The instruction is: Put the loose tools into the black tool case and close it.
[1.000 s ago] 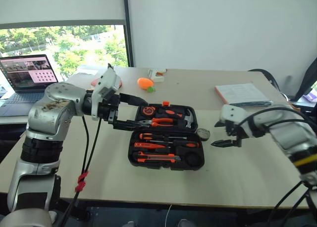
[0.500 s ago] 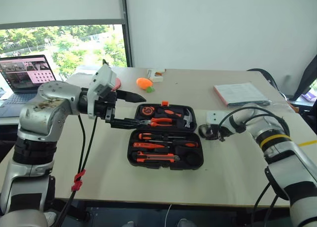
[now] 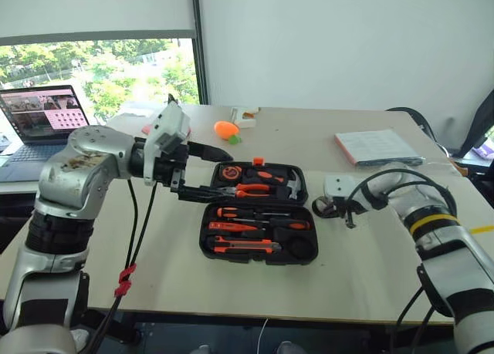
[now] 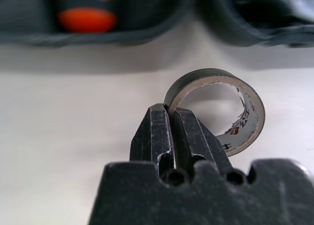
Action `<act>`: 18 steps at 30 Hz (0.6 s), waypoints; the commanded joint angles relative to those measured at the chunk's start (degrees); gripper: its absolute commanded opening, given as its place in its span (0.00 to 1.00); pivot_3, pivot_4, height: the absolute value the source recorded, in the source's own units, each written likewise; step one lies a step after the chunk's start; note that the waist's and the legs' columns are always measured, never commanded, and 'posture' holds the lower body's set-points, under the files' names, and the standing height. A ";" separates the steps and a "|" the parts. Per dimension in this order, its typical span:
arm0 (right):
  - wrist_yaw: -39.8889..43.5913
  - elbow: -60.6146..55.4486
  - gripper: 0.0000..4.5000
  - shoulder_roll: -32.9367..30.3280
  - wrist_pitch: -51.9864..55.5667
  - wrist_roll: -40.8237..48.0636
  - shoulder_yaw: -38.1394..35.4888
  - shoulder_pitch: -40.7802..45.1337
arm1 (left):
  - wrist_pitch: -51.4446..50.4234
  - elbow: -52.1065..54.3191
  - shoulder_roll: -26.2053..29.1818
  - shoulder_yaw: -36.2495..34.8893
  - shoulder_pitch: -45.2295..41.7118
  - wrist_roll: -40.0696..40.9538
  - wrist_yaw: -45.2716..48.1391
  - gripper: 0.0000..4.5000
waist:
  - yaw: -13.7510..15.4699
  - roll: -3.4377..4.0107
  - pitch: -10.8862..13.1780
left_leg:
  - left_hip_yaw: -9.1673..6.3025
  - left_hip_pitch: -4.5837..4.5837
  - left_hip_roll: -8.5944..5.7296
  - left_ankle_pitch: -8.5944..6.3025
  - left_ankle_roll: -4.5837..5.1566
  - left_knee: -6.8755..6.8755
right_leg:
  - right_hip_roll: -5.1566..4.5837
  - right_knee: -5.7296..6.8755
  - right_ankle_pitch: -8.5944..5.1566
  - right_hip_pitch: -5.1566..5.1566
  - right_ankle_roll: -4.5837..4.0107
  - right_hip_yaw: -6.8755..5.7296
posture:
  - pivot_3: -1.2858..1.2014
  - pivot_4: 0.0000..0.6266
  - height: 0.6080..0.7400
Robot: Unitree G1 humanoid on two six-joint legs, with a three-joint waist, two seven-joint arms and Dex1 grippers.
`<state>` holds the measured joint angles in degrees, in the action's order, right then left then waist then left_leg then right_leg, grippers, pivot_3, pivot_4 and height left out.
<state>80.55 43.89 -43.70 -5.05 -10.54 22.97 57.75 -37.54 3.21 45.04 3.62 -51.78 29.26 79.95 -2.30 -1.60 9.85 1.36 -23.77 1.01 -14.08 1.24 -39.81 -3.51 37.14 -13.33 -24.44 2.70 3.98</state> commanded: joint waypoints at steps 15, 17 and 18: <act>0.78 -58.57 0.01 -5.50 35.94 13.51 -2.92 -20.63 | 3.54 0.89 0.94 2.06 0.30 -0.93 2.40 1.00 | 0.65 0.00 0.01 | -0.37 0.01 -0.02 0.00 0.01 -0.11 | 0.02 0.02 -0.01 0.04 0.01 -0.04 | 0.52 0.24 0.98; 0.44 -58.44 0.01 -6.47 35.16 12.71 -2.36 -21.18 | 3.35 1.12 1.12 1.96 0.37 -0.82 2.45 1.00 | 0.82 0.00 0.01 | -0.31 0.01 -0.02 0.00 0.01 -0.11 | 0.02 0.02 -0.01 0.04 0.00 -0.04 | 0.52 0.24 0.98; 0.28 -58.25 0.01 -6.78 34.90 12.42 -2.17 -21.29 | 3.31 1.19 1.19 1.95 0.39 -0.80 2.48 1.00 | 0.92 0.00 0.01 | -0.28 0.01 -0.02 0.00 0.01 -0.10 | 0.02 0.02 -0.01 0.04 0.01 -0.04 | 0.52 0.24 0.98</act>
<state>81.22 -13.01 -49.31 30.50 2.54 21.44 36.70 -34.89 2.87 45.33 6.23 -51.08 28.25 82.14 -1.38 -1.60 9.87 1.13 -23.76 0.99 -14.08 1.25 -39.91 -3.49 37.15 -13.34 -24.41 2.70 3.94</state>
